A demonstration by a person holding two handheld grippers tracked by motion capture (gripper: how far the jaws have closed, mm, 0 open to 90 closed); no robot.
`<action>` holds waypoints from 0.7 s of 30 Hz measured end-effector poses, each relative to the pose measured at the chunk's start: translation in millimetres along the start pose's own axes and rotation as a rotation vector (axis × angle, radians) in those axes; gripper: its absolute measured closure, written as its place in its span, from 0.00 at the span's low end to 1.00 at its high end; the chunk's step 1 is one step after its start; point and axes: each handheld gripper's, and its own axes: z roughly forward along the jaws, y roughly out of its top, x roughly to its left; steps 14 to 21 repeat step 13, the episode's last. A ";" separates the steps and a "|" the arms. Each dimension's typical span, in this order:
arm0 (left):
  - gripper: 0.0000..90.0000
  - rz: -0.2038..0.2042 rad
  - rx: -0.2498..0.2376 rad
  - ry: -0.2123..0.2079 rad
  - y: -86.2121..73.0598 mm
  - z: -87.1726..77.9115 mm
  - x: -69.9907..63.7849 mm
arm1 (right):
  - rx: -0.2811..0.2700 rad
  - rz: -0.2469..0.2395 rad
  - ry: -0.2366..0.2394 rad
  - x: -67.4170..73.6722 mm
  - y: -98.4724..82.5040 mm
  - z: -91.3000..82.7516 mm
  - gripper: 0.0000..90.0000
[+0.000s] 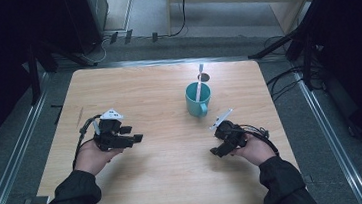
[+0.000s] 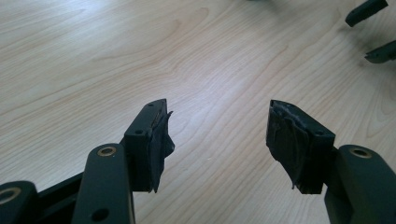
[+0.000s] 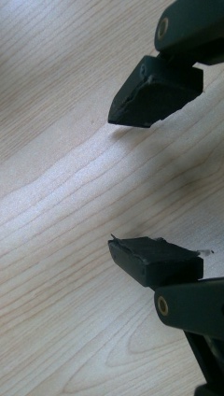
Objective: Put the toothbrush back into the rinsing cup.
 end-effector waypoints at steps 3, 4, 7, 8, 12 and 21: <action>0.43 -0.016 -0.008 0.014 -0.9 -2.5 4.0 | 0.002 0.000 0.000 0.3 0.2 0.3 0.37; 0.43 -0.012 -0.007 0.014 -1.1 -3.3 5.1 | 0.003 -0.002 0.000 0.3 0.3 0.4 0.37; 0.43 -0.021 -0.011 0.020 -1.9 -4.5 7.1 | 0.004 -0.004 -0.002 0.4 0.5 0.6 0.37; 0.43 -0.020 -0.010 0.020 -2.0 -4.8 7.8 | 0.004 -0.004 -0.002 0.4 0.5 0.6 0.37; 0.43 -0.028 -0.013 0.022 -2.1 -5.2 8.6 | 0.000 -0.005 -0.002 0.4 0.8 0.5 0.37; 0.43 -0.029 -0.016 0.023 -2.1 -5.4 8.8 | -0.001 -0.004 -0.001 0.2 0.9 0.3 0.37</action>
